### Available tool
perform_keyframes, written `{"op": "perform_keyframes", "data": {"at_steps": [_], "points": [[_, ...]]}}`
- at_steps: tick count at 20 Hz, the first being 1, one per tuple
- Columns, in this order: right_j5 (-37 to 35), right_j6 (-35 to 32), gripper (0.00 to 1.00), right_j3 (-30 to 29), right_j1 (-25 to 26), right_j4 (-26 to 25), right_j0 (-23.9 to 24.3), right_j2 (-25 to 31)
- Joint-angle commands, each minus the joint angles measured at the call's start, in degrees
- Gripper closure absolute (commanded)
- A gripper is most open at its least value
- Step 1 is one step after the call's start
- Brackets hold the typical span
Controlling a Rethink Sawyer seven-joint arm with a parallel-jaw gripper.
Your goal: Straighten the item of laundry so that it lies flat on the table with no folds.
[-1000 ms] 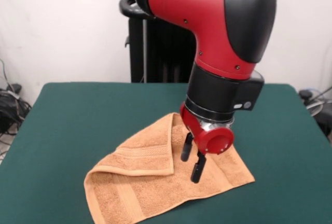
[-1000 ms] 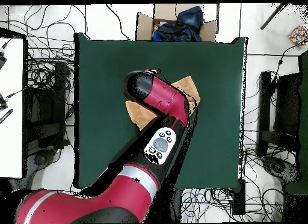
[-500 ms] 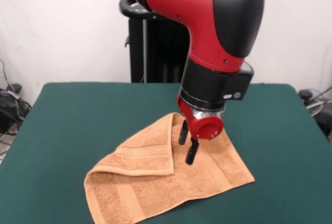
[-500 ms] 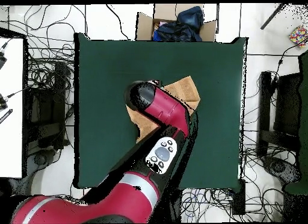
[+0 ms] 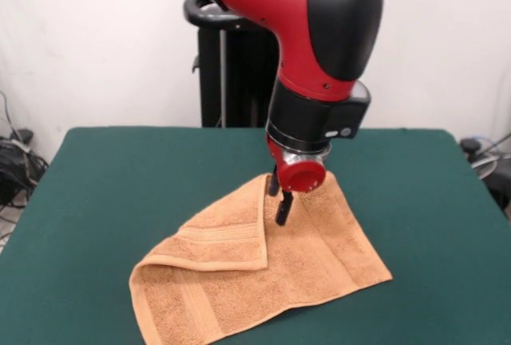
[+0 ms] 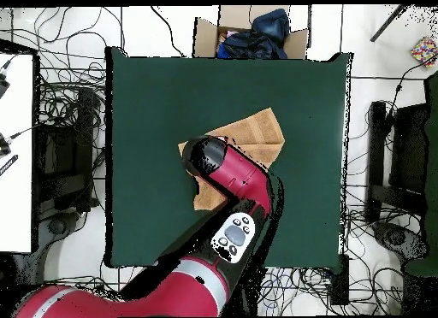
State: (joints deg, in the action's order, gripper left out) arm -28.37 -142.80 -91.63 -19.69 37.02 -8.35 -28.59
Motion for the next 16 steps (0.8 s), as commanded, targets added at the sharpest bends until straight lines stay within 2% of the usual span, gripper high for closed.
{"op": "perform_keyframes", "data": {"at_steps": [1, 16], "points": [[2.39, -10.4, 0.0, -3.2, 2.08, 1.26, 0.0, 8.21], [0.92, -12.88, 0.0, 4.34, 8.06, 1.74, 0.89, 5.16]]}}
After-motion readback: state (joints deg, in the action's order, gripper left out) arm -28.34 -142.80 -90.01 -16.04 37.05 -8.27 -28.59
